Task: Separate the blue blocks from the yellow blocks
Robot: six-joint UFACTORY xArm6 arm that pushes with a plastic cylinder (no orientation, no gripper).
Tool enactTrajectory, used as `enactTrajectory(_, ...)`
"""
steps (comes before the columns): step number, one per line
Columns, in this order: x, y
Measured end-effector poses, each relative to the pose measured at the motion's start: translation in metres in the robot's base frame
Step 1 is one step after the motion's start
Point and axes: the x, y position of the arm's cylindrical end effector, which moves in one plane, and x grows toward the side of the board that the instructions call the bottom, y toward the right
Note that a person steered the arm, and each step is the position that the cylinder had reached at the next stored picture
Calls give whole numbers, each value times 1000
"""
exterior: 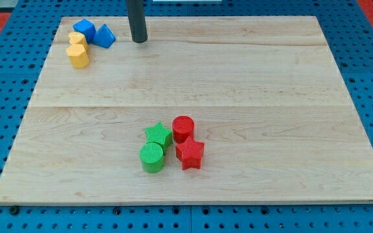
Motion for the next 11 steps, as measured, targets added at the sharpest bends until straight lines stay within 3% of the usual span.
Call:
enactTrajectory(2,7,8)
enactTrajectory(3,60,32)
enactTrajectory(4,159,-22)
enactTrajectory(5,192,-98)
enactTrajectory(6,176,-179)
enactTrajectory(7,121,-204)
enactTrajectory(9,5,-179)
enactTrajectory(10,-14,-125)
enactTrajectory(11,29,-63)
